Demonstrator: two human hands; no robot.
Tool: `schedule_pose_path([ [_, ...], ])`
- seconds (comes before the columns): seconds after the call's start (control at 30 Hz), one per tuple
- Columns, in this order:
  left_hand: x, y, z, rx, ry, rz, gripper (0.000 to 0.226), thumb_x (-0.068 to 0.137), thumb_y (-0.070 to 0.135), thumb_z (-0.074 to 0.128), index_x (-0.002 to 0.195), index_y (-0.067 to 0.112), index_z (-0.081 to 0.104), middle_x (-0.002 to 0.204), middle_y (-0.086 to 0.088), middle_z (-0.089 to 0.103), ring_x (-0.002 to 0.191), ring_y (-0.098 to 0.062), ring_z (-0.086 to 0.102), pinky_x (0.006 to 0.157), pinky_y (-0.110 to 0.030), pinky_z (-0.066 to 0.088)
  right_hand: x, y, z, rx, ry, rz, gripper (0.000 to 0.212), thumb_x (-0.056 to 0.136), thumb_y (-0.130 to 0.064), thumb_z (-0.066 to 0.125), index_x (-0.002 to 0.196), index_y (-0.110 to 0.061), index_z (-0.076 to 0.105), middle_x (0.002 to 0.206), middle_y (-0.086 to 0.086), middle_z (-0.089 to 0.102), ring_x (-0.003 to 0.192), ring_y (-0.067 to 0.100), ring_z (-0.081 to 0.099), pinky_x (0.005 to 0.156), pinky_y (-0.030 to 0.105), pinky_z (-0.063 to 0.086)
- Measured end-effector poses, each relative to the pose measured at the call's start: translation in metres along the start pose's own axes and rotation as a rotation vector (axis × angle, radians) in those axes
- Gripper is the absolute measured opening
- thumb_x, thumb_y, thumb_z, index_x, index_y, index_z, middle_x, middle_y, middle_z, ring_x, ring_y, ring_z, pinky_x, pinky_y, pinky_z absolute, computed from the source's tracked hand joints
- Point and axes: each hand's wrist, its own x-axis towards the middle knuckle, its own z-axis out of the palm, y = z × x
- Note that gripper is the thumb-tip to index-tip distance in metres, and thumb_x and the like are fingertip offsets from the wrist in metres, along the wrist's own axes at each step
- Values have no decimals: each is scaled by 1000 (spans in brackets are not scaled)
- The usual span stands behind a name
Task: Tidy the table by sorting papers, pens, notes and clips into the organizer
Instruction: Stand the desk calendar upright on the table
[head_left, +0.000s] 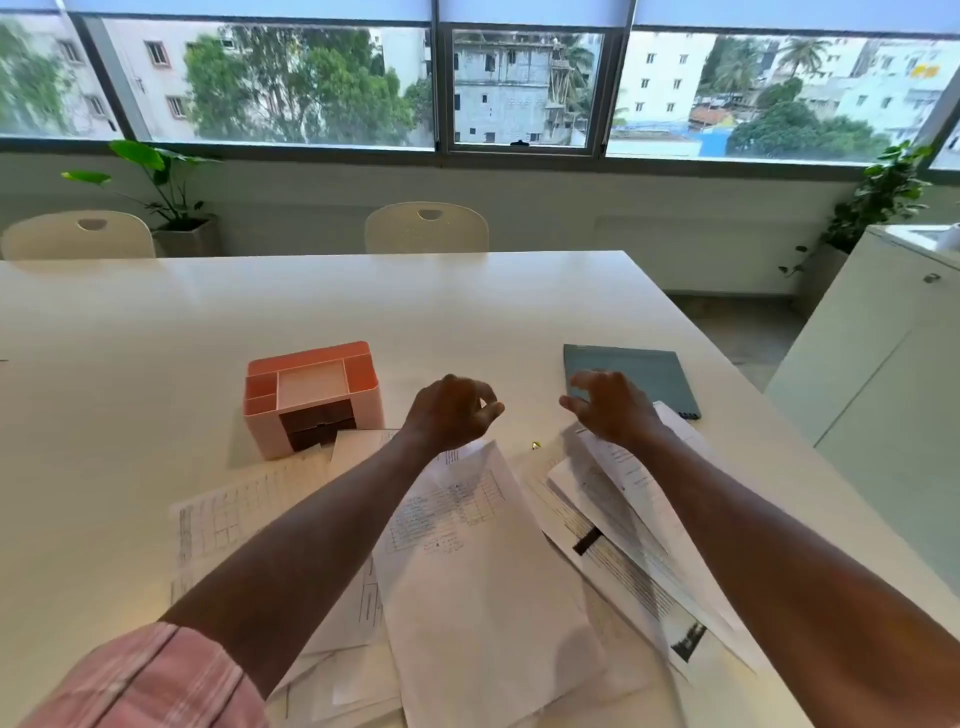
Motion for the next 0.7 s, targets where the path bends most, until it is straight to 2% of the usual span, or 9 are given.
schedule_pose_path([
  [0.2,18,23,23,-71,-28,-32,26,95,45,69,108,26,80,102,2,80,91,-20,73,77,-29,50,-14,34,-19,-18,25,97,39,98,-40,70,131,-18,70,134,9,71,119,31,69,96,46,56],
  [0.4,44,53,57,-108,-77,-30,27,95,41,68,108,22,81,109,-1,80,95,-22,74,83,-38,61,-21,81,-31,-42,77,182,38,98,-36,72,130,-14,71,133,10,71,118,30,70,95,41,55],
  [0.5,60,67,75,-147,-93,-66,30,92,42,68,109,20,81,110,-2,80,93,-23,75,83,-44,63,-20,104,-33,-35,109,232,40,98,-37,71,130,-13,70,134,11,70,117,31,69,97,43,57],
  [0.7,92,85,109,-150,-141,-95,37,96,38,69,120,11,76,118,-4,76,96,-25,71,82,-42,62,-8,145,-32,-55,139,323,43,98,-36,70,131,-9,67,127,14,71,113,35,69,94,42,56],
])
